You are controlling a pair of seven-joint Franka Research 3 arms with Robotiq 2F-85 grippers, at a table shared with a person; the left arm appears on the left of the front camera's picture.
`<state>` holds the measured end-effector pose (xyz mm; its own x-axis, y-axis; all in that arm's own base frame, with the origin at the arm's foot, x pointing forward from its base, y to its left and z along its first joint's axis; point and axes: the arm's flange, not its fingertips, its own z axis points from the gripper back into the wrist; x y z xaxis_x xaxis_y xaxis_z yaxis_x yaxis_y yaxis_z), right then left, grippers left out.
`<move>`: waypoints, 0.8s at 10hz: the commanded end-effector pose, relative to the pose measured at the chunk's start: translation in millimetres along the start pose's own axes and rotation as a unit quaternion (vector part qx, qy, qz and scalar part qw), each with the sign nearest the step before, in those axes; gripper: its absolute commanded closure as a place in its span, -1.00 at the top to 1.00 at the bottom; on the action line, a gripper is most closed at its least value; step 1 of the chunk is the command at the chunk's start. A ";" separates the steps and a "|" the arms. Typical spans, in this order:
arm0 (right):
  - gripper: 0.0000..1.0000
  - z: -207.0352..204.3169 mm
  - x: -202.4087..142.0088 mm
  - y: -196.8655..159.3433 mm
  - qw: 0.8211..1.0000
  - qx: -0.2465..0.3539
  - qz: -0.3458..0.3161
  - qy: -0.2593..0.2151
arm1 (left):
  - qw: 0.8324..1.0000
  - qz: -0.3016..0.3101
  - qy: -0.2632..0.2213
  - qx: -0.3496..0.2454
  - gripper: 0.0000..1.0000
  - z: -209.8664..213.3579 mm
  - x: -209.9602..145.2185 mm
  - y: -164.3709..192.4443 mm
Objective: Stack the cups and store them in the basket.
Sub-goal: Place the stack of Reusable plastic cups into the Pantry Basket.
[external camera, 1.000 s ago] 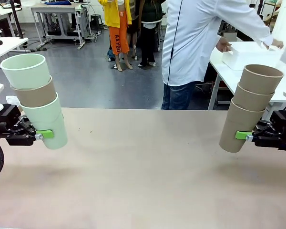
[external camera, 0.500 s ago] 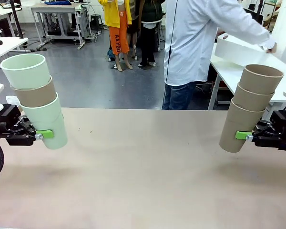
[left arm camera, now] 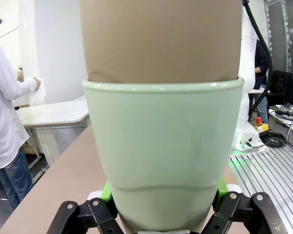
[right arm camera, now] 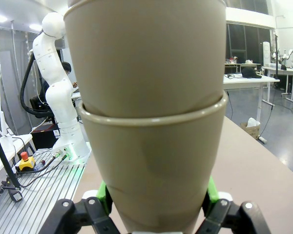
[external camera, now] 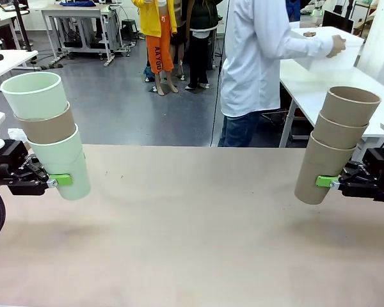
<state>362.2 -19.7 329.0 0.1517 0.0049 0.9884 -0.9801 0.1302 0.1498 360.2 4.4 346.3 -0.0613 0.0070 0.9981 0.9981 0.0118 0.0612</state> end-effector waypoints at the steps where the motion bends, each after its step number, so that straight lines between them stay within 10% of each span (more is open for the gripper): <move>1: 0.72 -4.0 4.2 -2.1 1.000 -0.007 0.005 -0.007 | 1.000 -0.004 -0.003 -0.002 0.69 -0.5 4.7 -0.7; 8: 0.72 -4.0 4.2 -2.1 1.000 -0.007 0.005 -0.007 | 1.000 -0.004 -0.003 -0.002 0.69 -0.5 4.7 -0.7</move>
<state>362.2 -19.7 329.0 0.1517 0.0049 0.9884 -0.9801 0.1302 0.1498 360.2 4.4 346.3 -0.0612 0.0070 0.9981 0.9981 0.0118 0.0612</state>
